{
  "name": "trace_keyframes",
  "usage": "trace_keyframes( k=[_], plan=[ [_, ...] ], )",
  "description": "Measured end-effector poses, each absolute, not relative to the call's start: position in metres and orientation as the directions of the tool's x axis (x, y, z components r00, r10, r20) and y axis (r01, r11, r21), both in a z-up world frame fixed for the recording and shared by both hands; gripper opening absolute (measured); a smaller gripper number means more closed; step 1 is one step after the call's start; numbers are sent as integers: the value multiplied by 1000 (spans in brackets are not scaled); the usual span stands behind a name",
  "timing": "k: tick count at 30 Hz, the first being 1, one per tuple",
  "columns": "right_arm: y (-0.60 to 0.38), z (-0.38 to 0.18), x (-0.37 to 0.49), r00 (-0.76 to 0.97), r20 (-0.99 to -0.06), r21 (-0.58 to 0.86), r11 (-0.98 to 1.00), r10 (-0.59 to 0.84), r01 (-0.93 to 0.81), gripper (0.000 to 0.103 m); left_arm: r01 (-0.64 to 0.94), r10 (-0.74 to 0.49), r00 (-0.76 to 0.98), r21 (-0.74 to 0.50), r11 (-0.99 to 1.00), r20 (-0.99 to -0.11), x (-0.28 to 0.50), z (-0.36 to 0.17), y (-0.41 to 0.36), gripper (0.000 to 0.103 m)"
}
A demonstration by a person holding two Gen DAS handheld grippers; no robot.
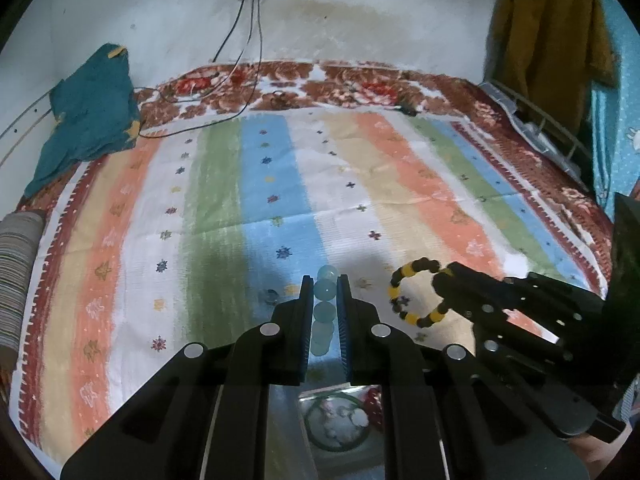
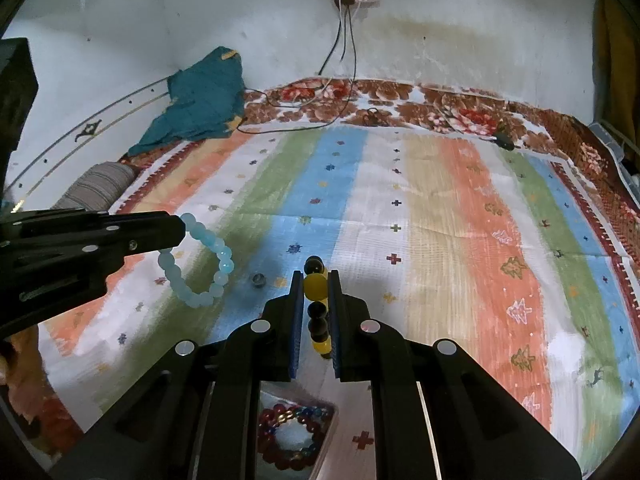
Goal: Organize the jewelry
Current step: 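Lift the light blue bracelet with left tool while right tool carries yellow-black bracelet toward tin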
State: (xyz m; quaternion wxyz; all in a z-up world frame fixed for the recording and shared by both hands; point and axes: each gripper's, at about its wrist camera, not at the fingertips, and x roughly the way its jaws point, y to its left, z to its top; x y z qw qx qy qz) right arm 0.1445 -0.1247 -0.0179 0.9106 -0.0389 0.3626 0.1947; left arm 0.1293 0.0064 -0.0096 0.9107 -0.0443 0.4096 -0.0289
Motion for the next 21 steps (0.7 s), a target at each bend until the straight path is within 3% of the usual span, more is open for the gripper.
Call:
trace_keyframes(
  k=[21],
  plan=[
    [-131, -12, 101, 640, -676, 80, 900, 365, -428, 13, 89, -125, 684, -88, 992, -718, 79, -1, -13, 11]
  ],
)
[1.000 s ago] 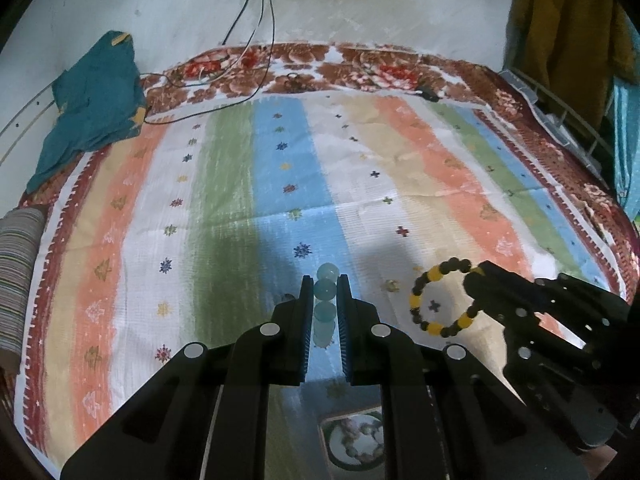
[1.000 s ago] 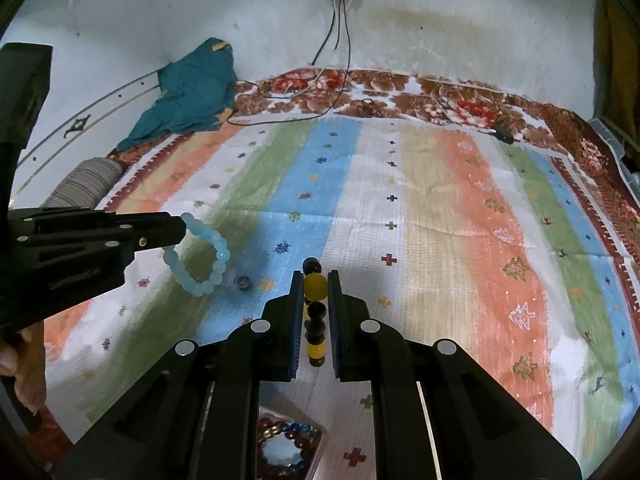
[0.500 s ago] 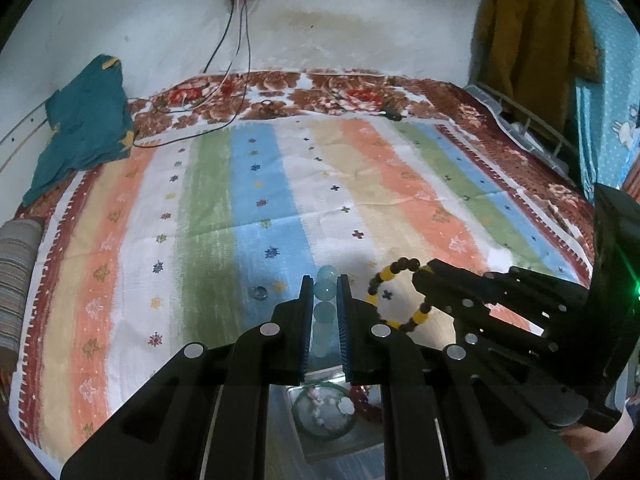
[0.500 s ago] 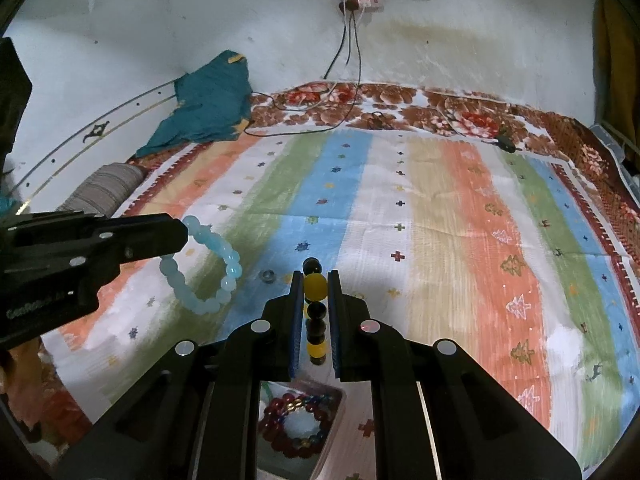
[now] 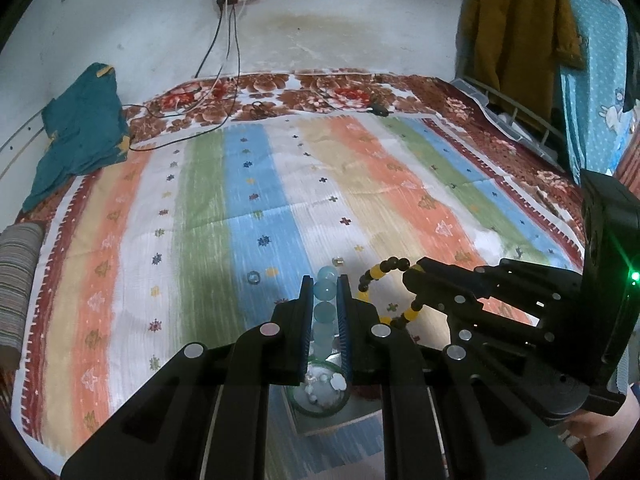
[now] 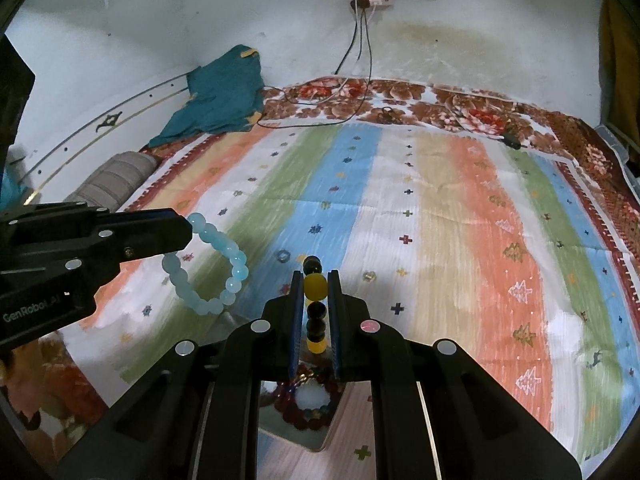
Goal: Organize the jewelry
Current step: 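Lift the light blue bracelet with left tool while right tool carries yellow-black bracelet toward tin, then open left tool over the tin while right tool releases the yellow-black bracelet there, then move both open tools toward the silver ring and the gold ring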
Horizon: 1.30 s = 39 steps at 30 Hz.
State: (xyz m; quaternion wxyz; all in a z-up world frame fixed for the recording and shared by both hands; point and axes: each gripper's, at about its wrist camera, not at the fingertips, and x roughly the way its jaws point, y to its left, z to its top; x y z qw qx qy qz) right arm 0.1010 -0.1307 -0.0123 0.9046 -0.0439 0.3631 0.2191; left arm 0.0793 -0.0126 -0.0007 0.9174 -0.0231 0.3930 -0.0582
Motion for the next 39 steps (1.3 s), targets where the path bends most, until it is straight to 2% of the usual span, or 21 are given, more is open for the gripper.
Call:
trace_keyframes(
  k=[11, 13, 14, 15, 19, 23, 39],
  plan=[
    [-133, -14, 92, 613, -689, 102, 890, 386, -445, 14, 92, -153, 653, -123, 988, -741, 74, -8, -10, 12],
    [-135, -14, 94, 615, -691, 102, 893, 381, -439, 21, 86, -158, 653, -134, 987, -741, 74, -7, -7, 15],
    [-136, -14, 95, 614, -693, 104, 894, 379, -435, 29, 84, -163, 654, -143, 986, -739, 74, -7, -5, 21],
    [-138, -14, 97, 612, -696, 109, 898, 375, -425, 32, 80, -165, 655, -149, 986, -737, 73, -6, -3, 24],
    [-146, -19, 107, 607, -713, 111, 910, 352, -398, 37, 50, -143, 660, -147, 988, -738, 76, -4, 5, 29],
    [-149, -24, 115, 595, -729, 108, 916, 338, -387, 46, 36, -121, 649, -129, 991, -751, 80, -8, 8, 38],
    [-142, -40, 142, 545, -780, 81, 913, 308, -400, 56, -17, -46, 577, -69, 997, -816, 111, -29, 34, 57]
  ],
)
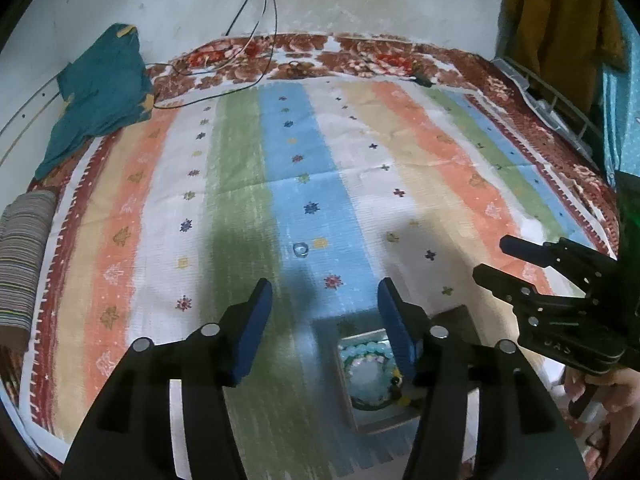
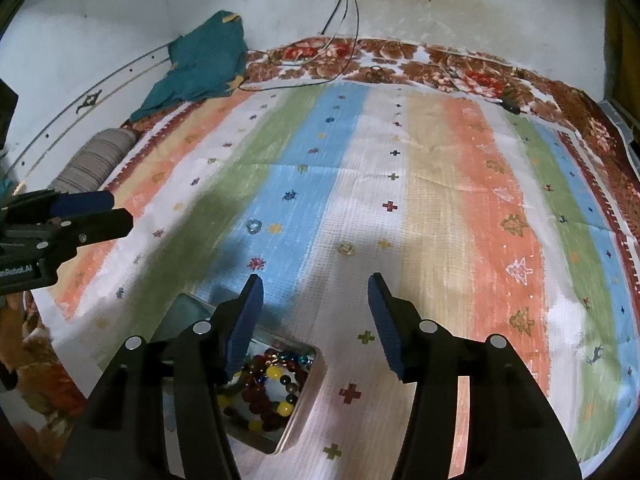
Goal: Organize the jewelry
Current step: 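Move both open tools toward the silver ring and the gold ring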
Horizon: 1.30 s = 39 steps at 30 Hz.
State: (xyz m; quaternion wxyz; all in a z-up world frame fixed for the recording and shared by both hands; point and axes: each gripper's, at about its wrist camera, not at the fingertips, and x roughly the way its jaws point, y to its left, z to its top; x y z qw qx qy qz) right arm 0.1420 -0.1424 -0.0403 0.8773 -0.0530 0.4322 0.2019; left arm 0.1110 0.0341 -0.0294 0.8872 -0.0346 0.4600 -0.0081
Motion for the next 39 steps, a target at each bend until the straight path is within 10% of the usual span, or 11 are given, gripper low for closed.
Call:
trace_keyframes(
  k=[39],
  plan=[
    [-124, -103, 220, 442, -868, 48, 924, 227, -380, 65, -62, 53, 407, 30, 998, -912, 207, -103, 43, 64]
  ],
)
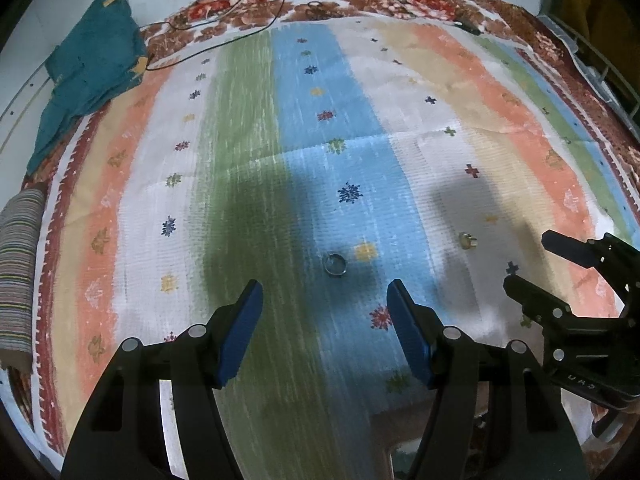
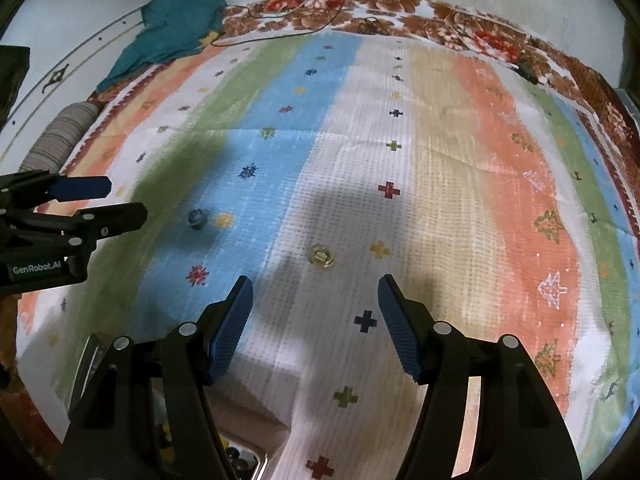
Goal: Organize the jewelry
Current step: 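Move both open tools toward the silver ring and the gold ring, then close right tool on the gold ring while left tool grasps the silver ring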
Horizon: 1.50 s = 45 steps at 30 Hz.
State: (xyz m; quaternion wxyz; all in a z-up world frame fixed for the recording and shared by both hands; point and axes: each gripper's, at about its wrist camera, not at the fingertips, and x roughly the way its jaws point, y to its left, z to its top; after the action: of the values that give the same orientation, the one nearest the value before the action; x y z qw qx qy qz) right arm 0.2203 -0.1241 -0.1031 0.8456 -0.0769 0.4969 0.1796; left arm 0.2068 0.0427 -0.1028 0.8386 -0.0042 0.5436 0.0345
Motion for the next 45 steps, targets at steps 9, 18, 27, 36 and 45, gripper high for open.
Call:
trace_keyframes(
  k=[9, 18, 27, 36, 45],
  plan=[
    [-118, -113, 235, 426, -878, 46, 925, 218, -378, 65, -70, 64, 369, 41, 997, -927, 223, -119, 47, 64],
    [-116, -128, 254, 419, -888, 32, 935, 189, -354, 65, -64, 71, 323, 53, 997, -944, 239, -141, 48, 64],
    [-112, -146, 268, 388, -906, 24, 934, 171, -356, 57, -65, 73, 291, 57, 996, -954, 256, -159, 51, 62],
    [-108, -154, 276, 364, -914, 49, 940, 178, -338, 38, -41, 74, 259, 66, 997, -963, 268, -174, 47, 45],
    [-108, -156, 274, 343, -925, 45, 943, 164, -330, 17, -18, 77, 251, 75, 997, -965, 268, -176, 39, 18]
  ],
)
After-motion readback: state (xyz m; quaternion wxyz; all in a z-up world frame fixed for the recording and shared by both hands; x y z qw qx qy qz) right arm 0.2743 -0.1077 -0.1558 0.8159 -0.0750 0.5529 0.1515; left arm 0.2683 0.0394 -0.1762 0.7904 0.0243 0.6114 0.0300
